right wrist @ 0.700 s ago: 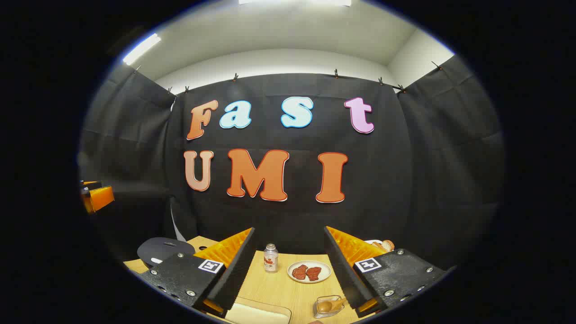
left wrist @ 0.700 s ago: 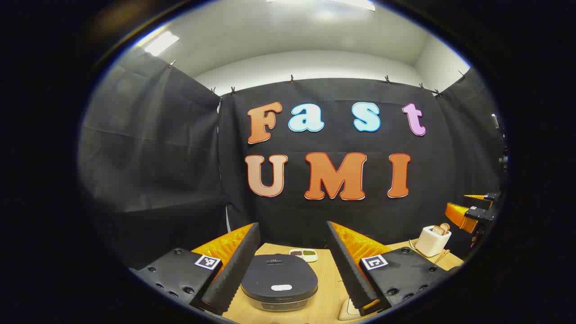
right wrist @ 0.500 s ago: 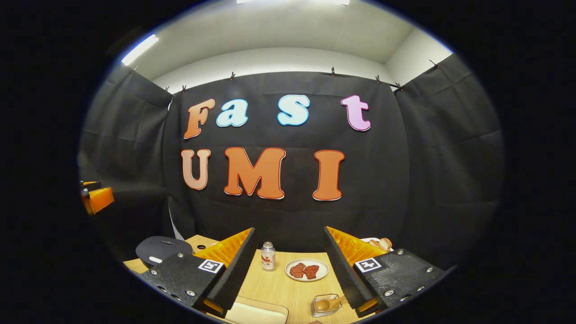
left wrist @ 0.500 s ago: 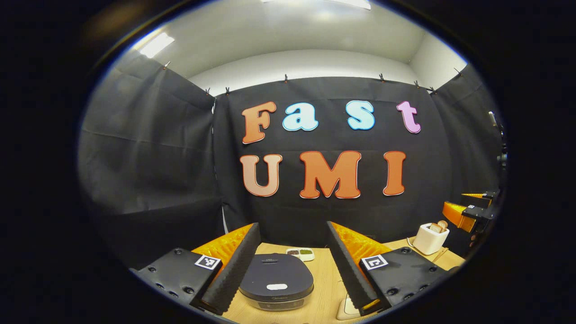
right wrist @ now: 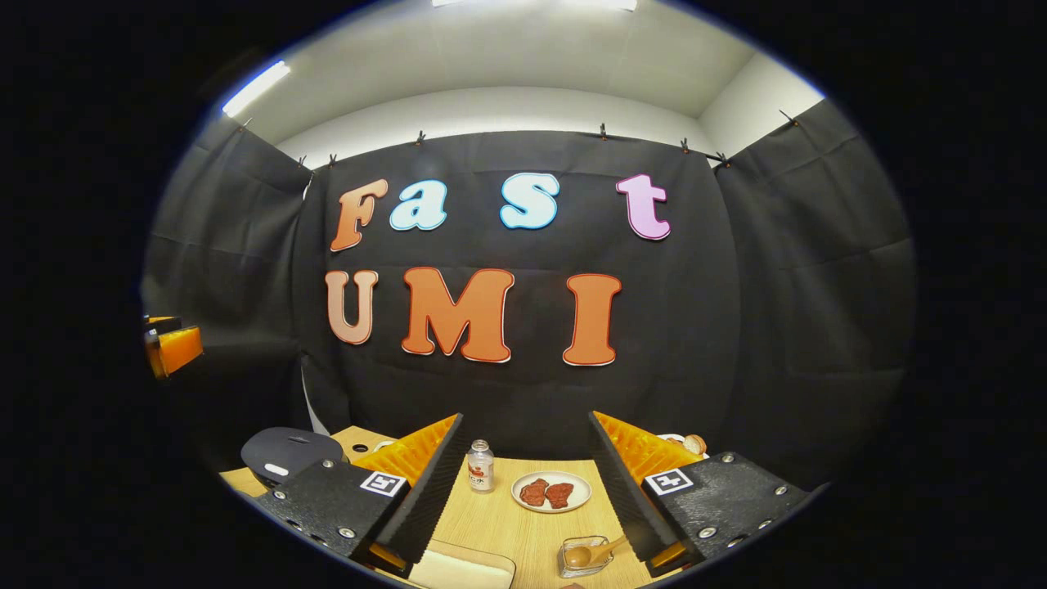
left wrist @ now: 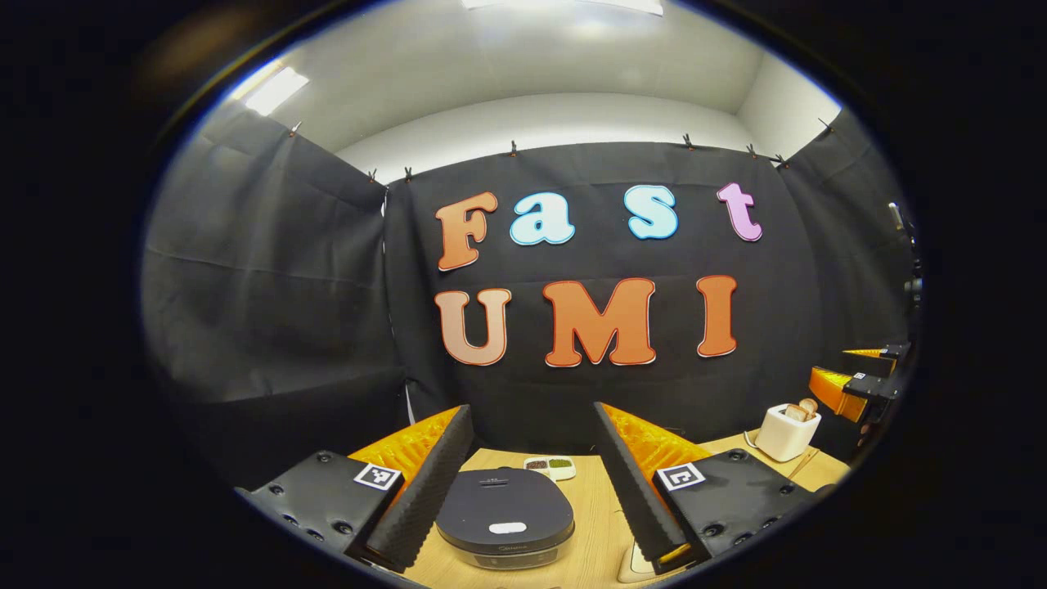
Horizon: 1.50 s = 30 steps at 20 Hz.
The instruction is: Close the left gripper, press the button to open the rice cooker; take a wooden spoon from the chopstick holder with the right hand, scoop a spoonful of rice and pour it into the rice cooker, then put the wooden spoon back into the chopstick holder.
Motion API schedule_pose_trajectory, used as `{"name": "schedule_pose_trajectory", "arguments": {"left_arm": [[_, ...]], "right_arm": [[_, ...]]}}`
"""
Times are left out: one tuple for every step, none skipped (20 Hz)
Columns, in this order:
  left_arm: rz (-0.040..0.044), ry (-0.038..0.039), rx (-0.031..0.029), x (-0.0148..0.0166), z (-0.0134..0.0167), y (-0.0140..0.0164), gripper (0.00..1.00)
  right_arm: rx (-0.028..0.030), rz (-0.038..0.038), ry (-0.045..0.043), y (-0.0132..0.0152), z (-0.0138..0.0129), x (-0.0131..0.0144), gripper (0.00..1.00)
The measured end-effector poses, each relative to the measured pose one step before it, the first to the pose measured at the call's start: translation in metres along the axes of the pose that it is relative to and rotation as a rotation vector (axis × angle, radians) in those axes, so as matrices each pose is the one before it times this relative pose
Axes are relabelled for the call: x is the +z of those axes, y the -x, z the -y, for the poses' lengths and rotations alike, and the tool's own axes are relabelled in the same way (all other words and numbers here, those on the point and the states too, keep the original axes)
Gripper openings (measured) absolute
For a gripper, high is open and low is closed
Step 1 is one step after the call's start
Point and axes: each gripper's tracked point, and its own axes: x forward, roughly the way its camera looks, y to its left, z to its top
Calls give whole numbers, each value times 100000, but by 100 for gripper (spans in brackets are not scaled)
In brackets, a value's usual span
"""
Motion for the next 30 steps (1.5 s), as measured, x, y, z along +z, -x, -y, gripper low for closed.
{"name": "schedule_pose_trajectory", "arguments": {"left_arm": [[-413, 340, -202, -170, 216, -66, 98], [-561, 317, 23, -184, 120, 22, 100], [-437, 188, 493, -103, -133, -65, 98], [-183, 177, 516, -14, -234, 9, 98], [-42, 5, 739, -40, -214, 75, 99], [-178, 35, 640, -126, -183, 85, 100], [-192, 160, 668, -6, -76, -11, 98], [-372, 390, 544, -95, -138, -120, 98], [-413, 302, 620, -113, -246, 107, 98], [-368, 61, 626, -88, -136, 42, 98], [-73, 17, 581, -13, -212, 16, 98], [-131, -61, 326, -69, -59, 80, 98], [-183, -68, 317, -2, -90, -54, 98], [-191, -78, 180, -69, 52, -49, 98], [-296, 72, 355, -117, -105, 30, 98], [-305, -114, 0, -65, -3, 23, 100], [-321, -198, 454, -182, -132, 66, 98], [-330, -371, 158, -51, -18, -127, 99], [-381, -155, -28, -82, -4, -252, 100], [-613, 31, 11, -235, -22, -30, 94], [-1015, -301, 578, -159, -311, -228, 89], [-1566, -629, 1138, -510, -341, -118, 83], [-1725, -305, -27, -392, -143, -301, 77], [-1121, 214, -528, 37, 191, -382, 72], [-717, 314, 58, 3, -271, -379, 57], [-698, -90, 967, -72, -424, -73, 42], [-1166, 1367, -1505, -195, 216, -405, 47], [-845, 193, 870, -566, -378, -341, 37], [-2654, 184, 5521, -290, -1272, -347, 39], [-4781, 2047, -408, -993, 145, -1019, 24]], "right_arm": [[333, -417, -136, -50, -27, -127, 91], [135, -343, -144, -13, -106, -82, 90], [260, -465, -88, 17, 16, -90, 91], [194, -121, -155, -92, -30, -23, 90], [2, -26, -68, -77, 28, 10, 91], [228, -109, -41, 22, -62, -16, 90], [-51, 97, -14, -78, 22, 10, 90], [274, -106, 65, -42, -76, -6, 91], [149, -112, 43, -29, -36, -26, 91], [157, -263, 95, -118, 45, -165, 90], [394, -483, 2, -94, -48, -176, 90], [70, -517, 68, -105, 40, -128, 90], [292, -750, 97, -67, -21, -148, 90], [54, -577, 188, -177, -91, -169, 91], [-2, -493, 195, -152, -17, -201, 91], [149, -317, 135, 16, 73, -181, 91], [-68, -126, 252, -95, 59, -2, 91], [296, -313, 252, -43, 22, -253, 91], [24, -196, 339, -4, 129, -115, 91], [-79, -191, 275, -8, 161, -95, 91], [59, -279, 230, -10, 103, -123, 91], [-377, -105, 280, -31, 212, -88, 91], [-352, -237, 229, 0, 294, -127, 91], [-601, -23, 144, -21, 304, -149, 91], [-462, -220, 35, 43, 260, -120, 91], [-332, -386, 9, 44, 223, -289, 91], [-606, -344, 108, -22, 299, -190, 93], [-462, -384, 202, 21, 307, -152, 91], [-707, -321, 344, -43, 313, -204, 91], [-568, -271, 319, 33, 318, -216, 91]]}}
